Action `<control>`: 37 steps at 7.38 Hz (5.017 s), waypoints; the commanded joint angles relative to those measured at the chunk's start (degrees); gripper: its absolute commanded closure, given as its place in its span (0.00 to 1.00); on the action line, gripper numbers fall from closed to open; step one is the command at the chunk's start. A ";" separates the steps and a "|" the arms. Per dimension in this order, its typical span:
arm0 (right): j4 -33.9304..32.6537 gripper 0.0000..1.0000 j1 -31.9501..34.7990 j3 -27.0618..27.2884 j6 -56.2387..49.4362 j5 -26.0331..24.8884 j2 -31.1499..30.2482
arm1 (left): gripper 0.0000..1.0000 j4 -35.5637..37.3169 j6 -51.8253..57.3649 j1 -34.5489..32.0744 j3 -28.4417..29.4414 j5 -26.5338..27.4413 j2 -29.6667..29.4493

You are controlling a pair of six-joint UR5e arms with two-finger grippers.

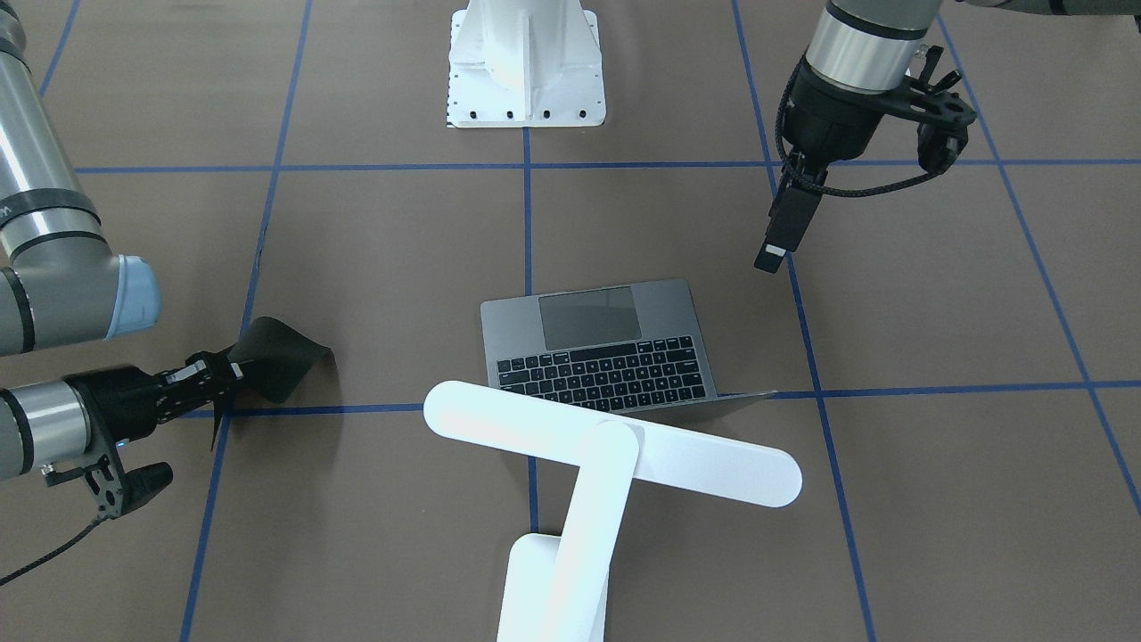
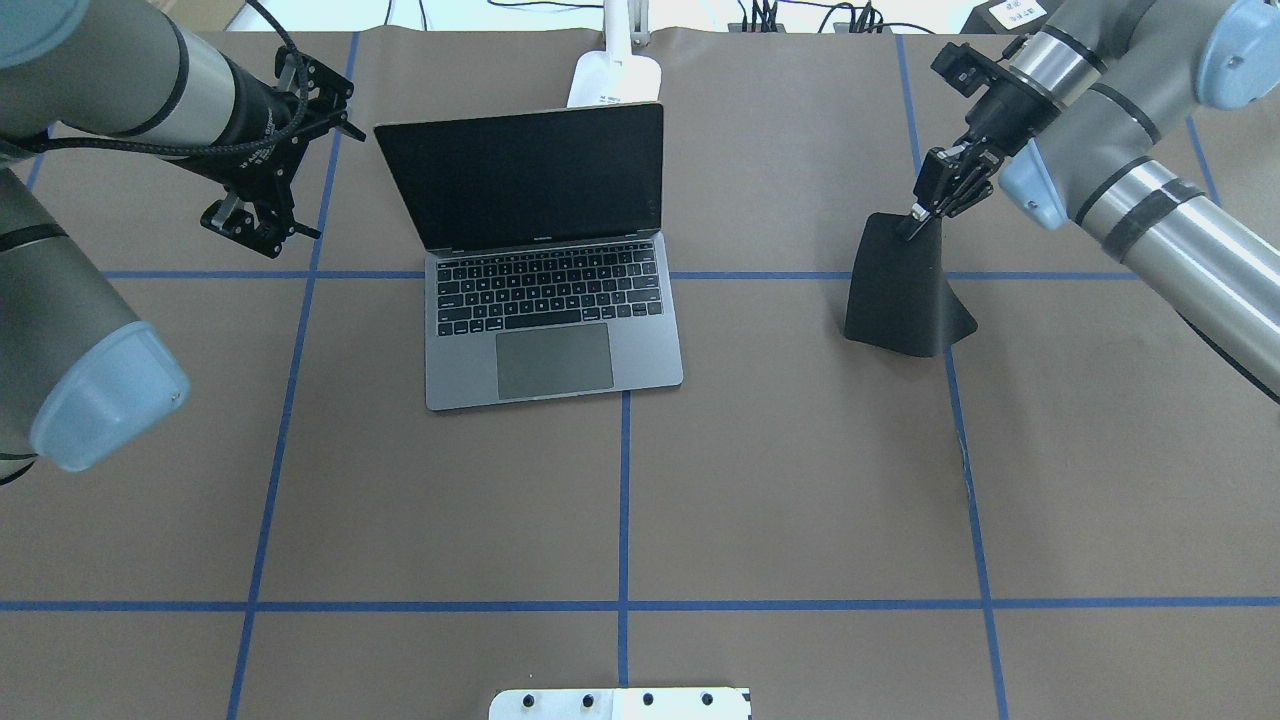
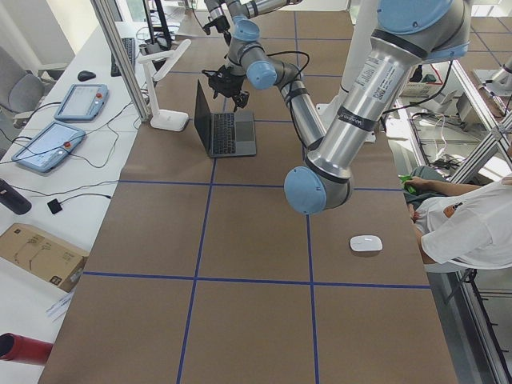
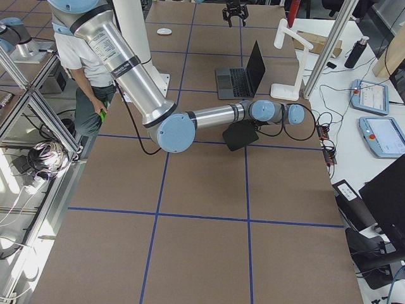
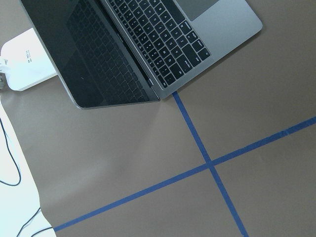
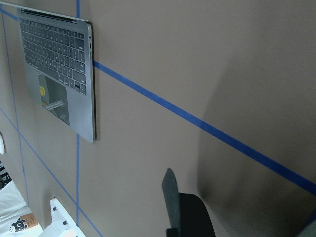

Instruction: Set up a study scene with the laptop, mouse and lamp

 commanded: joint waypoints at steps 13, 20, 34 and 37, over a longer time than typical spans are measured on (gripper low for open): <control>-0.16 0.34 -3.61 -23.00 1.19 8.86 17.53 | 0.02 3.40 0.36 -0.92 -0.80 0.00 -1.37; -0.77 0.35 -0.28 -8.49 10.55 10.47 3.53 | 0.02 3.40 5.71 -0.92 -3.69 -0.09 1.43; 0.02 0.01 10.19 40.62 22.55 -34.90 -27.37 | 0.00 -49.23 44.86 25.34 -11.36 11.07 66.48; 0.81 0.01 10.19 41.50 22.72 -34.90 -27.29 | 0.05 -53.90 35.27 35.06 -9.77 19.48 67.62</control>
